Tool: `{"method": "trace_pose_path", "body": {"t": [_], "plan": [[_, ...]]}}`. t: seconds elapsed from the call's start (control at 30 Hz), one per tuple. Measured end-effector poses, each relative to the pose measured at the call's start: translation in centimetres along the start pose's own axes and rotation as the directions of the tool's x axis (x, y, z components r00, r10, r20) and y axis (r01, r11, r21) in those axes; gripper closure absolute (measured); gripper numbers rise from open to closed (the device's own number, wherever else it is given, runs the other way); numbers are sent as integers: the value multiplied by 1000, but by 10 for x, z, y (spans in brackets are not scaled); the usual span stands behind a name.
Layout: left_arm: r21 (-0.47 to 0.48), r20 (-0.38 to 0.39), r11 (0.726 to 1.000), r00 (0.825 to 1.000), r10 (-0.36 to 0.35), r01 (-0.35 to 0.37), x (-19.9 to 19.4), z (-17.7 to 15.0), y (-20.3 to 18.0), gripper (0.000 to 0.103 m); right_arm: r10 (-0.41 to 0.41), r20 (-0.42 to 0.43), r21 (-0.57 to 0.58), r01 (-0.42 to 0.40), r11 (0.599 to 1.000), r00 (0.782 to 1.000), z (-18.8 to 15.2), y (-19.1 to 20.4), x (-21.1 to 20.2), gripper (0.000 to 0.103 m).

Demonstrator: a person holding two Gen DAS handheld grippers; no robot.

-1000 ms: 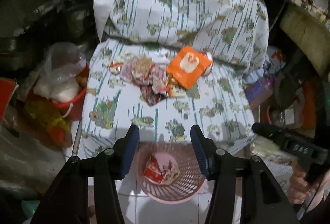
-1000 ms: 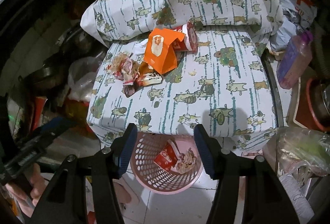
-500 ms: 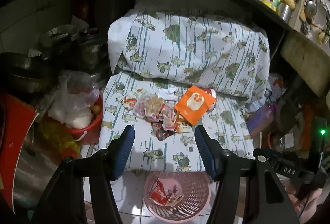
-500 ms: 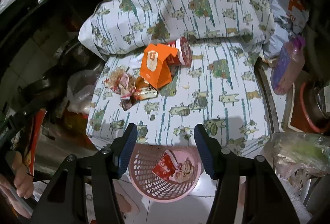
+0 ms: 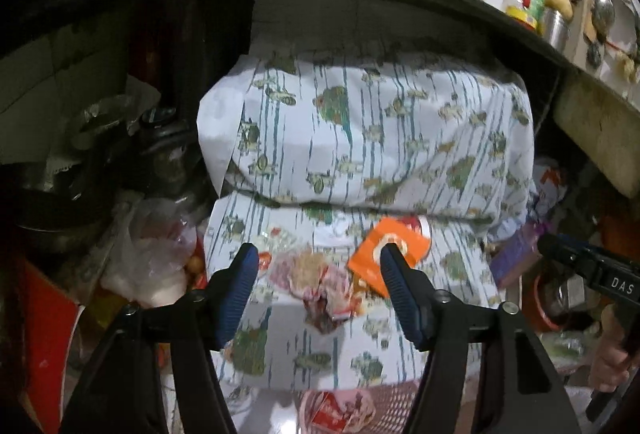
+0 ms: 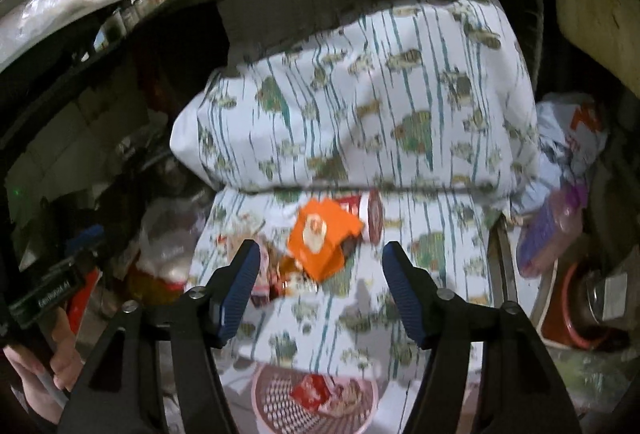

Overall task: Collect trash
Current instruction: 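Reach the right tool to the orange snack box and grasp it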

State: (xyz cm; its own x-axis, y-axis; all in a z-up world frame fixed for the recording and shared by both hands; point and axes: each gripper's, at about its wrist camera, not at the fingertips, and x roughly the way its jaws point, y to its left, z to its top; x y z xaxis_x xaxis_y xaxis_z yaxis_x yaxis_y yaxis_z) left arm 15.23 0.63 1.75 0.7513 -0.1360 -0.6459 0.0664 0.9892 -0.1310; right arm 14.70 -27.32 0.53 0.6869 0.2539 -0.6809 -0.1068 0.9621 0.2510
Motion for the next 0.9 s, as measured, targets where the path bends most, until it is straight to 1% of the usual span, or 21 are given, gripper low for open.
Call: {"method": "trace_pose_path", "body": {"t": [0.07, 0.17, 0.2, 0.27, 0.33, 0.43, 0.53, 0.6, 0.67, 0.73, 0.77, 0.8, 0.83, 0.9], "plan": [[-1, -10, 1000, 1000, 3, -3, 15, 6, 0, 34, -5, 1, 8, 5, 1000, 1000, 8, -2, 12, 40], [18, -15, 999, 999, 37, -37, 39, 13, 2, 34, -22, -15, 24, 22, 999, 1000, 15, -9, 35, 40], [17, -18, 999, 999, 38, -37, 45, 13, 3, 34, -20, -24, 30, 21, 999, 999, 17, -12, 42, 40], [8, -58, 999, 998, 36, -35, 64, 15, 6, 34, -17, -56, 52, 20, 998, 998, 21, -18, 63, 40], [4, -82, 999, 996, 35, -34, 78, 16, 7, 34, -13, -92, 81, 20, 997, 996, 22, -24, 83, 40], [-1, -116, 999, 992, 44, -44, 100, 19, 11, 34, 3, -167, 101, 14, 995, 986, 22, -28, 118, 40], [-39, -150, 998, 988, 32, -39, 117, 20, 16, 34, 20, -217, 118, 6, 993, 976, 19, -27, 145, 40], [-59, -170, 997, 985, 28, -39, 125, 18, 19, 34, 14, -240, 116, 14, 993, 971, 15, -25, 161, 40], [-66, -204, 997, 978, 34, -48, 134, 16, 19, 34, -17, -254, 122, 49, 991, 967, 7, -25, 176, 40], [-64, -214, 996, 976, 41, -56, 137, 15, 18, 34, -31, -297, 140, 75, 987, 954, -1, -27, 193, 40], [-58, -211, 996, 976, 48, -62, 138, 16, 17, 34, -23, -321, 150, 75, 986, 947, -4, -28, 201, 41], [-54, -211, 996, 976, 56, -69, 139, 16, 16, 34, -8, -328, 157, 63, 986, 945, -6, -27, 206, 42], [-57, -213, 996, 976, 54, -67, 141, 16, 17, 34, -4, -324, 153, 56, 987, 946, -7, -25, 209, 42], [-84, -223, 995, 974, 27, -47, 145, 16, 20, 34, -25, -306, 121, 65, 991, 952, -6, -19, 213, 42]]}}
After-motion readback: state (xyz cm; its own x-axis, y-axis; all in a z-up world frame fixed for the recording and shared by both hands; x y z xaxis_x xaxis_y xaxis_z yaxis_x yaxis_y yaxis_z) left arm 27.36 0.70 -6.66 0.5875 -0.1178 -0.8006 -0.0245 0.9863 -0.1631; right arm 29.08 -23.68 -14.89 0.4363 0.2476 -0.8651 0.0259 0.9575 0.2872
